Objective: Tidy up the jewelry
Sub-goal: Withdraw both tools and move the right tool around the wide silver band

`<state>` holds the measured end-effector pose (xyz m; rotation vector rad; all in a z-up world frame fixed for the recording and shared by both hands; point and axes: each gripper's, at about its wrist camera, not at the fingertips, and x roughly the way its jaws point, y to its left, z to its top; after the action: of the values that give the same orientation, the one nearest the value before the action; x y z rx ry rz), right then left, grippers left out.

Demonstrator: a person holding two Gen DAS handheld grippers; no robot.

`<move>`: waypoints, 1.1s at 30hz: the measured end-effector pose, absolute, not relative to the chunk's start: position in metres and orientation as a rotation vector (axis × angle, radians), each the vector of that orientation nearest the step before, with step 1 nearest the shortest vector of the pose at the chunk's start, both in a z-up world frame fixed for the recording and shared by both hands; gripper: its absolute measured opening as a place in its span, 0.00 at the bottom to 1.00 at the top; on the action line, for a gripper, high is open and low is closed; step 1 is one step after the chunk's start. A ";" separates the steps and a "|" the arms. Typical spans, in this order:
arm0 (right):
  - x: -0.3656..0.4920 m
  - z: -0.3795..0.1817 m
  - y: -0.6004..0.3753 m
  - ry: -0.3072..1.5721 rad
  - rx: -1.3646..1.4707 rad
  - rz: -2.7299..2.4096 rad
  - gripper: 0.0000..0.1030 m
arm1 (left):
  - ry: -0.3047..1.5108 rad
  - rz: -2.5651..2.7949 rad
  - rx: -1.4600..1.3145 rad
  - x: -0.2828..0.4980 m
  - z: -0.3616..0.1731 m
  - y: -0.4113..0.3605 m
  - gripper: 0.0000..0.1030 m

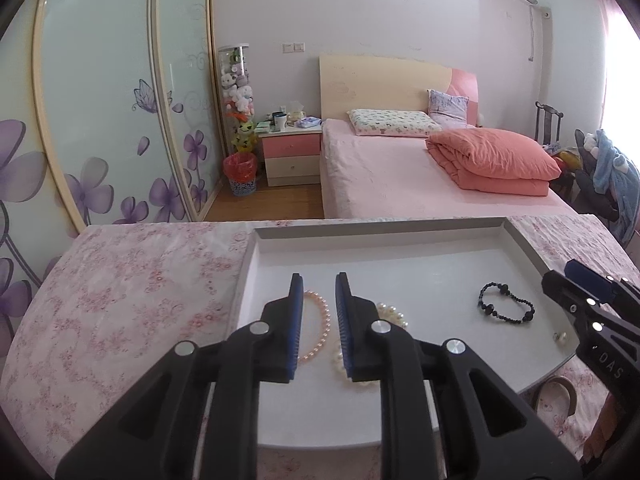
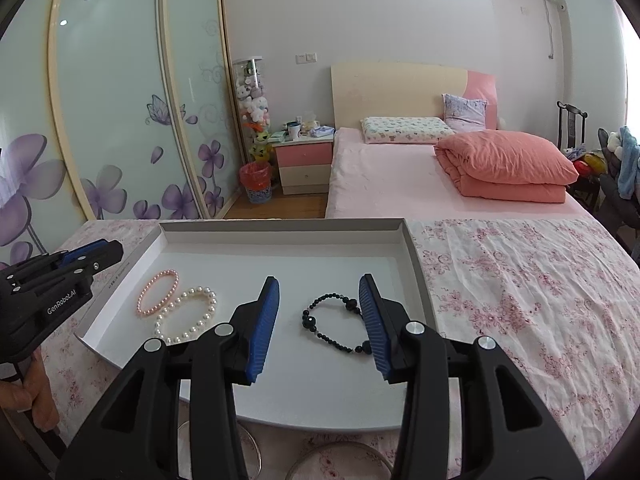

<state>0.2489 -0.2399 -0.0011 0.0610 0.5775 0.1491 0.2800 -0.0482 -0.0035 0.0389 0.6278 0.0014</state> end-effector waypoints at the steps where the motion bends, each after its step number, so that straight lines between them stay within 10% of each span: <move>1: 0.247 -0.001 -0.240 0.577 0.061 0.150 0.42 | 0.630 0.006 0.039 0.278 -0.004 -0.047 0.19; 33: 0.139 -0.049 -0.254 0.825 0.029 0.161 0.41 | 0.735 -0.019 0.046 0.136 -0.037 -0.003 0.39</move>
<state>0.1391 -0.2543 -0.0490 0.0287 0.8247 0.1610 0.1360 -0.0030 -0.0371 0.0461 0.7348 -0.0187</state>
